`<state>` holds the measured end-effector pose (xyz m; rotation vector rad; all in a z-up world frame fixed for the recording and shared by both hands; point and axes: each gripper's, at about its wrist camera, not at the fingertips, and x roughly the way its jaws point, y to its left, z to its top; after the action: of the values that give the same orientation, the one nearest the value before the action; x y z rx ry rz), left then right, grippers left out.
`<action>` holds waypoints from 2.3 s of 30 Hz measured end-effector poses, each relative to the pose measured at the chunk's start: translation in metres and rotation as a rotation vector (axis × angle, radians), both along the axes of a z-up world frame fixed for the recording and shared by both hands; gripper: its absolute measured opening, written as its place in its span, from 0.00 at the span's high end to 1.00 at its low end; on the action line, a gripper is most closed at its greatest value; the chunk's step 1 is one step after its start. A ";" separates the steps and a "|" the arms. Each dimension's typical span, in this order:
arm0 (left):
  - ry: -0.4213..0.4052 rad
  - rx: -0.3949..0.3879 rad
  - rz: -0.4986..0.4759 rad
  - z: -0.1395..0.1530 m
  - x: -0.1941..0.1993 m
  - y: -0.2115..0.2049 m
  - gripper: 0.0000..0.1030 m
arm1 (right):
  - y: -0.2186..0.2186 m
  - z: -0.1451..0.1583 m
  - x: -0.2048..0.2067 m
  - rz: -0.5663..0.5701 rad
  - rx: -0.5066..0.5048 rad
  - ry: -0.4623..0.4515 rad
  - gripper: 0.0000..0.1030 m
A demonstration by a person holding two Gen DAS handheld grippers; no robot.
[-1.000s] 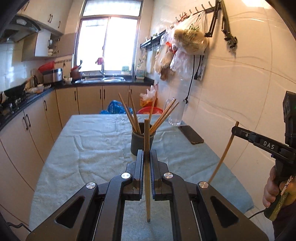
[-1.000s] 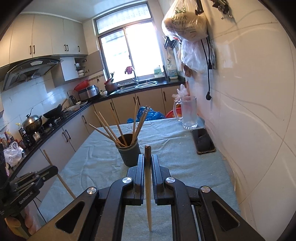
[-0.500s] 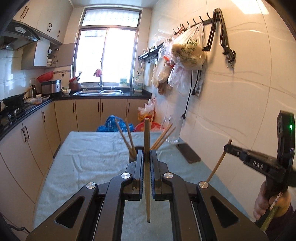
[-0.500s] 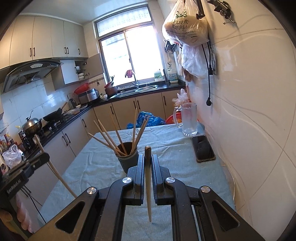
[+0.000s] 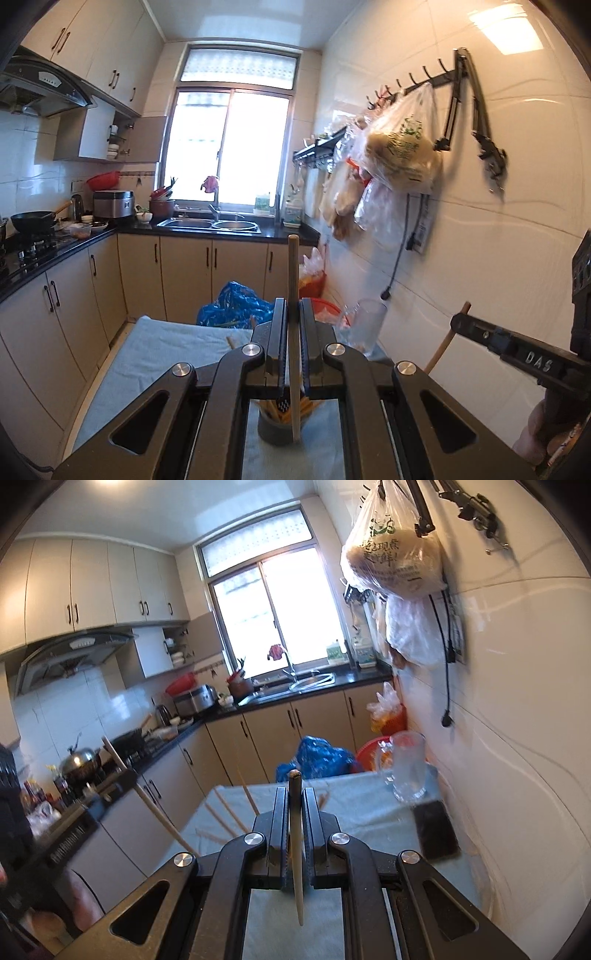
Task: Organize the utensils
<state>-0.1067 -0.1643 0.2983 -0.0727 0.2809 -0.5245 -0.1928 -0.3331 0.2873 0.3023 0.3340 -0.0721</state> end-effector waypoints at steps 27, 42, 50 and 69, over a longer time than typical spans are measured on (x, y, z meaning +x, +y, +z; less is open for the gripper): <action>0.128 0.016 0.021 -0.049 0.078 -0.026 0.85 | -0.005 -0.067 0.131 -0.027 0.025 0.100 0.92; 0.027 -0.040 0.034 -0.012 0.004 0.033 0.49 | -0.006 -0.053 0.113 -0.041 0.044 0.077 0.59; -0.033 0.001 0.127 -0.005 -0.035 0.069 0.36 | 0.002 -0.033 0.072 -0.063 0.009 0.034 0.49; 0.201 0.089 0.233 -0.076 -0.073 0.109 0.22 | 0.050 -0.091 -0.038 -0.128 -0.086 0.110 0.34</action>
<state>-0.1797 -0.0551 0.2227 -0.0709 0.4855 -0.2723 -0.2313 -0.2833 0.1967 0.2348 0.4191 -0.2290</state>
